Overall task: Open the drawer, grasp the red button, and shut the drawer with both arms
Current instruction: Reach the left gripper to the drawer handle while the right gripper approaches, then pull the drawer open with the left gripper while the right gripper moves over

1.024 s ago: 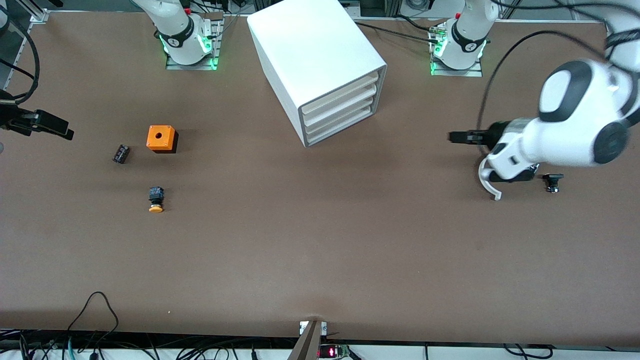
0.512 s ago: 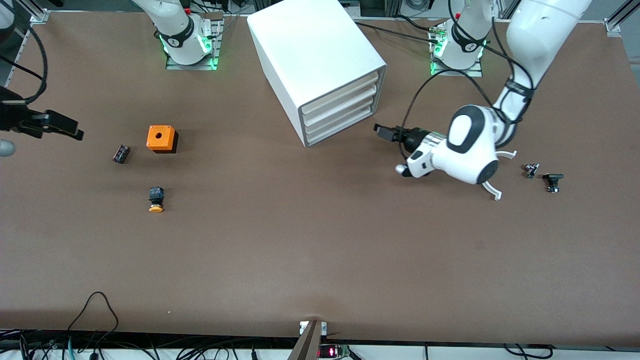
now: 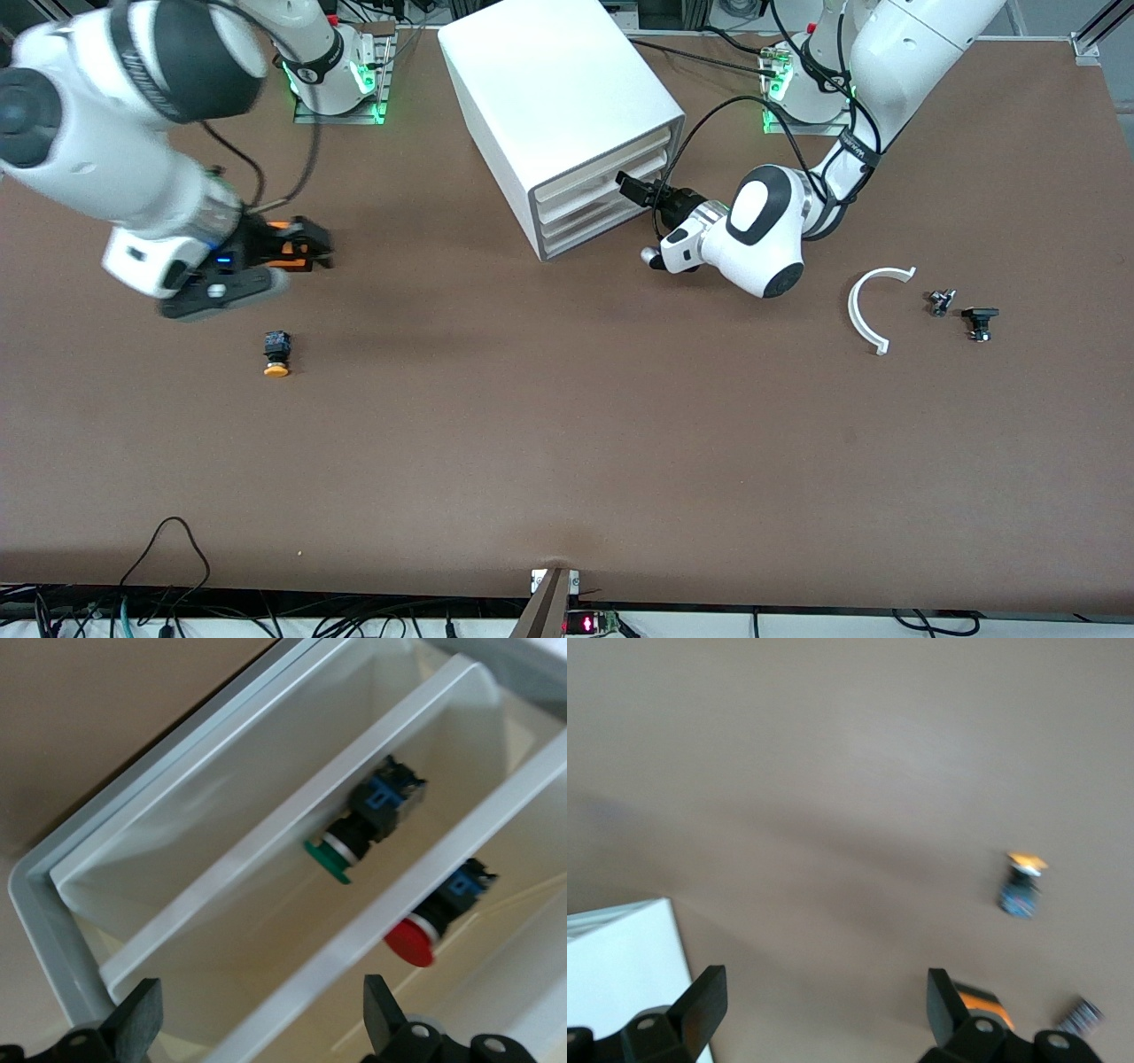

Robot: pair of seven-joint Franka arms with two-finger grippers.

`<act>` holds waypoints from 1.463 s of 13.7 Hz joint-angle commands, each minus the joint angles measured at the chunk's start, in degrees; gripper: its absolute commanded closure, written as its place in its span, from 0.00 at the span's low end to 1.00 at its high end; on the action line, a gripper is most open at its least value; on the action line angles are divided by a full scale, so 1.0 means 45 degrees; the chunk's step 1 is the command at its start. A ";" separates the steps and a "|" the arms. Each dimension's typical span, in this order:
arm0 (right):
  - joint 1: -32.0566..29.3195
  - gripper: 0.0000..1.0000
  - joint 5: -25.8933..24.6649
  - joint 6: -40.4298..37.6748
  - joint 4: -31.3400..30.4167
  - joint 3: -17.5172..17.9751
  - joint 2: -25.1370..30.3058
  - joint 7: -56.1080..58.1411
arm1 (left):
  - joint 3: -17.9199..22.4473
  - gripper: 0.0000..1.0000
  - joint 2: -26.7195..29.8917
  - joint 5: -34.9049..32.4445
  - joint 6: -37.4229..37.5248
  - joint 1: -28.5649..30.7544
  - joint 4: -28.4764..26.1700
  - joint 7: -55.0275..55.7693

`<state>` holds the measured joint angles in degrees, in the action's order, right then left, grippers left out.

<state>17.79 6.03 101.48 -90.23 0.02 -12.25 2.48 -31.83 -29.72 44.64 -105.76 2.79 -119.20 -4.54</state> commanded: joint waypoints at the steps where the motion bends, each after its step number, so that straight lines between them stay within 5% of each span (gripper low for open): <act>1: 0.1373 0.00 0.0242 0.0670 0.0206 -0.0141 -0.0361 0.0346 | -0.0211 0.07 0.0102 0.1150 -0.0638 0.0199 -0.0970 -0.2010; 3: 0.2001 0.00 0.0144 0.0788 0.0847 -0.0141 -0.0945 0.0638 | -0.0191 0.32 0.0063 0.1446 -0.0659 0.0277 -0.1128 -0.3380; 5: 0.2315 0.00 0.0279 0.0924 0.1454 -0.0141 -0.1590 0.2311 | -0.0172 0.84 0.0062 0.1447 -0.0659 0.0355 -0.1090 -0.3639; 6: 0.2490 0.00 0.0396 0.1292 0.2037 -0.0141 -0.2057 0.2842 | -0.0036 1.00 0.0082 0.1427 -0.0678 0.0394 -0.1012 -0.3640; 9: 0.3018 0.00 0.0359 0.1354 0.3115 0.0150 -0.2842 0.3372 | 0.1287 1.00 0.0238 0.1232 -0.0971 0.1233 -0.0099 -0.3775; 12: 0.3175 0.00 0.0319 0.1608 0.3545 0.0580 -0.3388 0.4463 | 0.2094 0.90 0.0199 0.1212 -0.0971 0.1313 0.0668 -0.3874; 13: 0.3253 0.00 0.0339 0.1609 0.3759 0.0601 -0.3584 0.4971 | 0.2094 0.36 0.0219 0.1193 -0.0971 0.1390 0.0669 -0.3777; 14: 0.3311 0.00 0.0358 0.1589 0.3955 0.0601 -0.3721 0.5595 | 0.2094 0.00 0.0277 0.1193 -0.0952 0.1391 0.0669 -0.3892; 17: 0.3818 0.00 0.0300 0.1609 0.4034 0.0659 -0.3995 0.7762 | 0.2094 0.00 0.0725 0.0416 -0.1030 0.1488 0.0843 -0.3933; 20: 0.4229 0.00 0.0300 0.1628 0.4015 0.0679 -0.4093 0.8646 | 0.2250 0.00 0.1913 -0.3792 -0.1030 0.1663 0.2324 -0.3719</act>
<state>35.75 6.65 109.20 -74.15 3.12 -29.48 38.40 -22.82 -26.61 37.58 -111.01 10.21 -112.20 -22.85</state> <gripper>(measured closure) 0.000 0.238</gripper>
